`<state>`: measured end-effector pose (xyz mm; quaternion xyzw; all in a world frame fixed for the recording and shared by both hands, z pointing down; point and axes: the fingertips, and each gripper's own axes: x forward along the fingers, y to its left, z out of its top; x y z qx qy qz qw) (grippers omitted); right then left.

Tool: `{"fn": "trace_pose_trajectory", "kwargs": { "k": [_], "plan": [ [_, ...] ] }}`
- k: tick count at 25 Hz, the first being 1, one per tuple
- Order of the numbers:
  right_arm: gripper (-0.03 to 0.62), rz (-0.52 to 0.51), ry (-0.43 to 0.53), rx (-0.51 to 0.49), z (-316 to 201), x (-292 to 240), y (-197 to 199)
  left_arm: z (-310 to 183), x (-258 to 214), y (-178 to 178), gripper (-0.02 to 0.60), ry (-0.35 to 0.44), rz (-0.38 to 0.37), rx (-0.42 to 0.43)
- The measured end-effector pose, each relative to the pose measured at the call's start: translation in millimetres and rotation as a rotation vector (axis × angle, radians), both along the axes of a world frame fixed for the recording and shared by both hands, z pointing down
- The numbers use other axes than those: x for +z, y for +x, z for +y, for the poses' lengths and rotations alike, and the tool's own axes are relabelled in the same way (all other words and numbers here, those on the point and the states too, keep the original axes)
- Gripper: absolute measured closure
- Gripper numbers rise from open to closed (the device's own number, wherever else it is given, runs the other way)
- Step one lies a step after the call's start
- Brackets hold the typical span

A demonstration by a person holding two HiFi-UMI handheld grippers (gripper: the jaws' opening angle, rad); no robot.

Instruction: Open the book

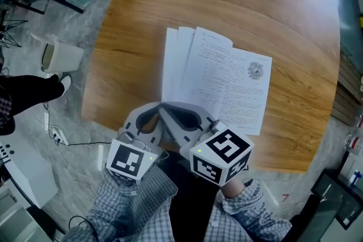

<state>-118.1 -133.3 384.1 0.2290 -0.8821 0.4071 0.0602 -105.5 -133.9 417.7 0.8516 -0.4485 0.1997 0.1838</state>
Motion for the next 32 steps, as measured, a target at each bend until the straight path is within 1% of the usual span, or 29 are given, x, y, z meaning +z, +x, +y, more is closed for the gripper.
{"fn": "trace_pose_trajectory", "kwargs": {
  "k": [3, 6, 10, 13, 16, 18, 20, 23, 25, 28, 32],
  "plan": [
    [0.571, -0.005, -0.025, -0.013, -1.3, 15.8, -13.8, 0.6, 16.9, -15.7, 0.581, -0.038, 0.000, -0.051],
    [0.571, -0.004, -0.038, -0.020, -4.0, 28.7, -25.9, 1.0, 32.5, -29.4, 0.581, -0.059, -0.021, -0.068],
    [0.571, -0.006, -0.063, -0.016, -4.4, 44.1, -29.4, 1.9, 48.1, -35.2, 0.581, -0.078, -0.055, -0.087],
    [0.571, 0.005, -0.058, -0.032, -2.1, 53.9, -33.0, 2.9, 58.8, -40.9, 0.581, -0.093, -0.067, -0.118],
    [0.571, 0.024, -0.059, -0.058, -1.2, 64.1, -47.0, 0.4, 66.5, -62.2, 0.581, -0.104, -0.082, -0.177],
    [0.571, 0.022, -0.078, -0.049, -2.0, 68.4, -52.8, 0.5, 70.2, -78.6, 0.581, -0.113, -0.096, -0.206],
    [0.571, 0.009, -0.103, -0.030, -1.9, 70.1, -51.1, 1.9, 68.3, -85.3, 0.581, -0.104, -0.099, -0.207],
    [0.571, -0.002, -0.133, 0.006, -2.1, 72.6, -35.2, 1.5, 55.8, -72.0, 0.581, -0.063, -0.105, -0.166],
    [0.571, -0.012, -0.143, 0.035, -5.0, 70.1, -22.1, 0.0, 46.6, -61.2, 0.581, -0.044, -0.089, -0.147],
    [0.571, -0.035, -0.133, 0.091, -12.2, 58.2, -2.2, -2.4, 32.7, -50.0, 0.581, -0.021, -0.032, -0.144],
    [0.571, -0.017, -0.049, 0.193, -21.8, 37.1, 35.2, -4.2, 11.3, -32.8, 0.581, 0.006, 0.050, -0.116]
  ]
}}
